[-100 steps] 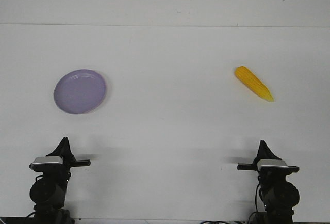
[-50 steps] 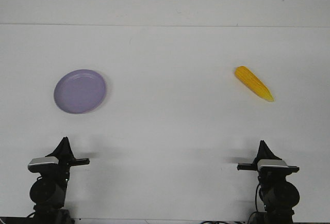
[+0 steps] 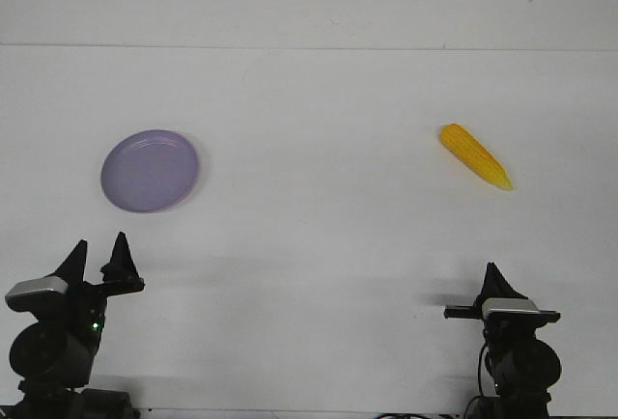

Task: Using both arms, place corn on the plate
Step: 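Reach the left gripper forward to the rim of the lavender plate, then drag the plate with the left gripper toward the robot and center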

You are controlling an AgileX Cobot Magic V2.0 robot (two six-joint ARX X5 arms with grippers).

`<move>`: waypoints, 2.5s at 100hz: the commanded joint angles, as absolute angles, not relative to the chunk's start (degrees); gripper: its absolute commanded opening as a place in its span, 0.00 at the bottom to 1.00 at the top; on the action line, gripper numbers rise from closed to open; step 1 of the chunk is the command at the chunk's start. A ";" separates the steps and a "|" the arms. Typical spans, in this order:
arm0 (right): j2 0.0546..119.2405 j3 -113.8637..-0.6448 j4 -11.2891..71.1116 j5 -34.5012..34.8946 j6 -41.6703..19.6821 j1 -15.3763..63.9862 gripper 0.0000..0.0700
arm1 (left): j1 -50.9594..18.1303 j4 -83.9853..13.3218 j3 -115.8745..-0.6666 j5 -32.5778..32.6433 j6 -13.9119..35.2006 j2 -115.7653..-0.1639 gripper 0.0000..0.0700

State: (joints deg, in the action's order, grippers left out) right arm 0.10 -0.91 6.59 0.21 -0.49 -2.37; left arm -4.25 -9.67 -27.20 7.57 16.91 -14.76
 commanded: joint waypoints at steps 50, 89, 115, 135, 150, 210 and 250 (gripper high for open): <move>0.05 -0.73 6.00 0.05 -1.50 -2.55 0.02 | 13.67 -19.11 -57.95 -2.11 7.16 -70.37 0.66; 0.08 -0.73 6.00 0.05 -1.50 -2.55 0.02 | 18.11 -16.03 -68.97 -7.70 7.62 -96.33 0.66; 0.08 -0.73 6.00 0.05 -1.50 -2.55 0.02 | 18.06 -11.53 -68.99 -8.25 8.69 -102.87 0.66; 0.05 -0.73 6.00 0.05 -1.50 -2.55 0.02 | 17.93 -9.82 -68.99 -8.93 9.93 -103.72 0.47; 0.08 -0.73 6.00 0.05 -1.50 -2.55 0.02 | 17.93 -9.61 -68.99 -8.88 10.17 -103.81 0.10; 0.05 -0.73 6.00 0.05 -1.50 -2.55 0.02 | 18.09 -17.26 -69.04 -24.91 13.52 -89.54 0.01; 0.05 -0.73 6.00 0.05 -1.50 -2.55 0.02 | -2.33 -23.97 -53.01 -26.35 16.49 -62.78 0.01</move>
